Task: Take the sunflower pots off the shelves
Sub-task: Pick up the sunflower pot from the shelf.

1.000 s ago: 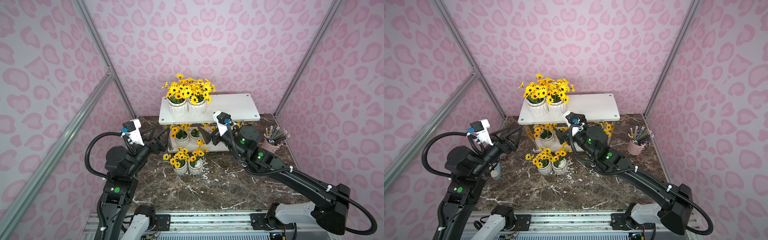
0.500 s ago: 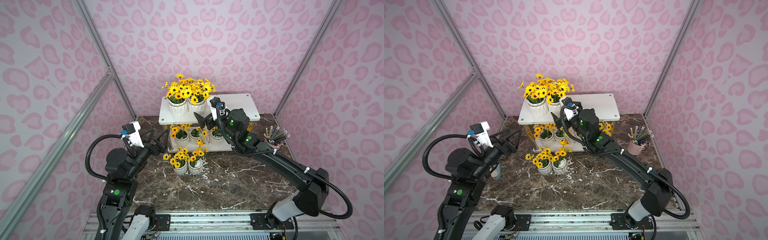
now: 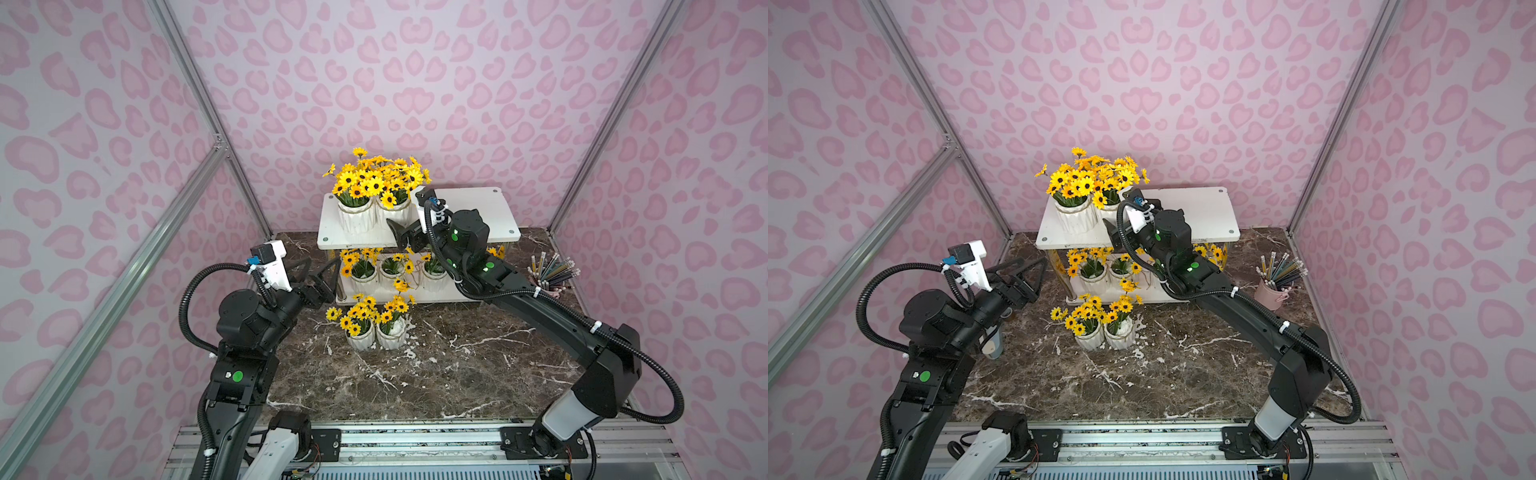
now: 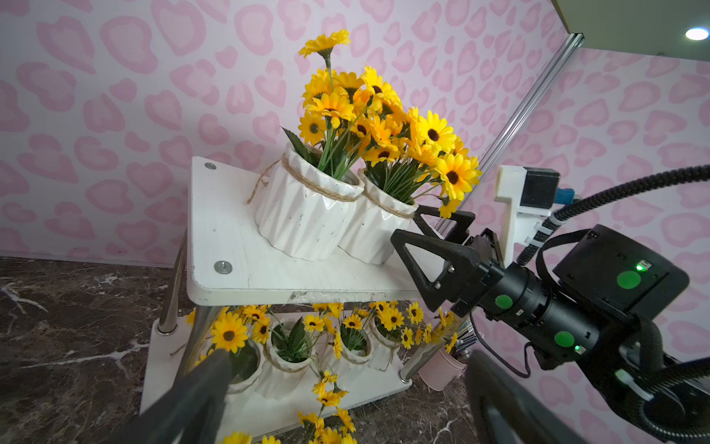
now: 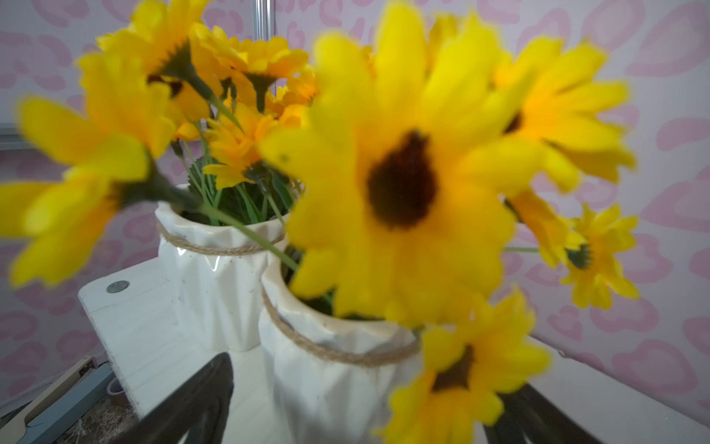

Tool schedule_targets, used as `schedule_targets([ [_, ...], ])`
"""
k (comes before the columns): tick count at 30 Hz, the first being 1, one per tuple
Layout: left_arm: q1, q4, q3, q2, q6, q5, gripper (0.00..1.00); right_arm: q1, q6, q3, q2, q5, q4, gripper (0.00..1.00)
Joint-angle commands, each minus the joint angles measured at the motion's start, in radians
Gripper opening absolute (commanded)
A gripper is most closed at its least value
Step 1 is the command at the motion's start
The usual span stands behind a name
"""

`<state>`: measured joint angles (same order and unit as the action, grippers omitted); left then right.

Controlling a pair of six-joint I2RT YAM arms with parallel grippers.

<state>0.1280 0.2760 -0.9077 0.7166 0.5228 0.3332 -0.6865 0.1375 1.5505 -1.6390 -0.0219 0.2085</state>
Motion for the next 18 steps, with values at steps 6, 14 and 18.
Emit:
schedule_targets([
  [6, -0.001, 0.01, -0.036, 0.011, -0.03, 0.01, 0.97, 0.018, -0.015, 0.07, -0.052, 0.094, 0.035, 0.99],
  [14, -0.001, 0.005, -0.039, 0.009, -0.037, 0.009, 0.97, 0.019, -0.028, 0.083, -0.086, 0.095, 0.078, 0.99],
  [18, -0.001, 0.006, -0.044, 0.013, -0.041, 0.012, 0.97, 0.021, -0.022, 0.092, -0.102, 0.086, 0.095, 0.99],
])
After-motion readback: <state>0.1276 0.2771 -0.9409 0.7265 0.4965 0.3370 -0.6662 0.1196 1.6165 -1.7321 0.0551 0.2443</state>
